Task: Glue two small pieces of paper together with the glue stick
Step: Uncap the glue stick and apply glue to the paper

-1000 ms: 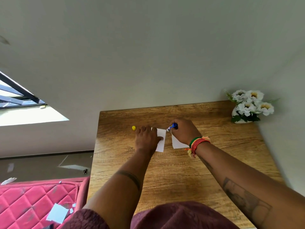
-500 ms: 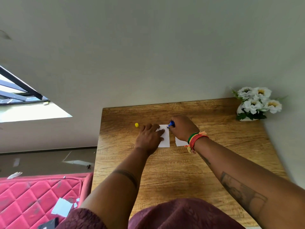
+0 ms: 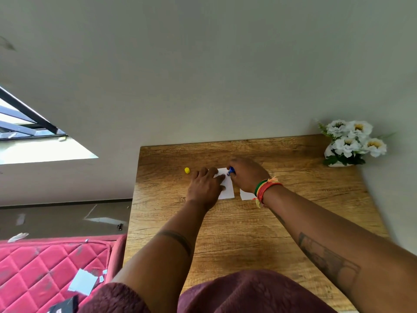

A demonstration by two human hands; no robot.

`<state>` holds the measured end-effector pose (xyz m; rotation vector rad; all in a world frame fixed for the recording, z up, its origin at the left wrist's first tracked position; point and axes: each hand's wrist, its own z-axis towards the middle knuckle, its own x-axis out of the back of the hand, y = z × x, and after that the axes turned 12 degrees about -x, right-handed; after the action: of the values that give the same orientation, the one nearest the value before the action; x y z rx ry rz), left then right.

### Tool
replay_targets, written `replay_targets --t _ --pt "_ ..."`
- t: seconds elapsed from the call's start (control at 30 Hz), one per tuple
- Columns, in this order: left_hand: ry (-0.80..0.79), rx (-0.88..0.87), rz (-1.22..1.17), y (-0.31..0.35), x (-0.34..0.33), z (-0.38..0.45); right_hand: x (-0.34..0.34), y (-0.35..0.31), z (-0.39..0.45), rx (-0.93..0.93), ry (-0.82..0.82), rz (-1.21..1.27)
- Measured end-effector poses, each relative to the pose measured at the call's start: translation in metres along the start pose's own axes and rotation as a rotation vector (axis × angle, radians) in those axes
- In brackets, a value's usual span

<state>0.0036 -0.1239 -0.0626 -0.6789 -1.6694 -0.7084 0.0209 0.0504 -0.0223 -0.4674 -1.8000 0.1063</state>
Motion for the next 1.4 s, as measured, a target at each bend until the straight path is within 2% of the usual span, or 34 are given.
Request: replay_targets --t 0.67,0.83,0.93,1.07,1.4 --pt "-0.004 0.059 -0.064 0.008 0.009 -0.002 -0.008 -0.004 -0.04 -0.004 -0.09 -0.043" --pt "0.018 0.112 -0.148 0.011 0.01 -0.002 -0.003 0.004 -0.038 -0.084 -0.098 0.116" --pt "0.104 0.205 -0.304 0.009 0.01 -0.002 0.002 0.007 -0.034 -0.126 -0.077 0.212" --pt "0.171 0.299 -0.498 0.005 0.013 -0.003 0.001 -0.004 -0.029 -0.082 -0.055 0.192" --pt "0.18 0.333 -0.634 -0.009 0.022 0.001 -0.001 -0.036 -0.015 0.101 -0.059 0.092"
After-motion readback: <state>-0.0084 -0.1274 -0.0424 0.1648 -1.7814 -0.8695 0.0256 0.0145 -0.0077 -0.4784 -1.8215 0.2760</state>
